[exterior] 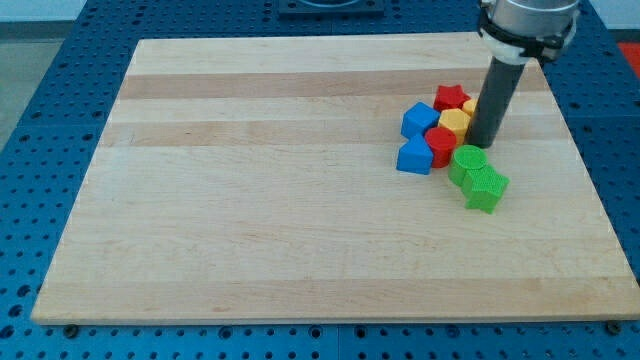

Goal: Move the heart to the top right of the board

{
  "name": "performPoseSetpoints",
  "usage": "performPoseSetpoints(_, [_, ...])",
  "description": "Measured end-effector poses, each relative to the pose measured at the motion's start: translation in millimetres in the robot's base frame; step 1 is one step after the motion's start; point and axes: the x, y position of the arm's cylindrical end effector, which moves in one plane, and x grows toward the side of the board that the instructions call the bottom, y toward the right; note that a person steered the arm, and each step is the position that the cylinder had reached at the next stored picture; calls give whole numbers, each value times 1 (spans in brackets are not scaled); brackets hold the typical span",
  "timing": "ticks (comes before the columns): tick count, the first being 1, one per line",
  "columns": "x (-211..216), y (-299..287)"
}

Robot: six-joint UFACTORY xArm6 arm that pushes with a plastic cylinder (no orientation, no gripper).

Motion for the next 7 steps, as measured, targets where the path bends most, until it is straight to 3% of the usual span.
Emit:
performPoseSetpoints(4, [-22, 6])
performPoseSetpoints(7, [-52, 47])
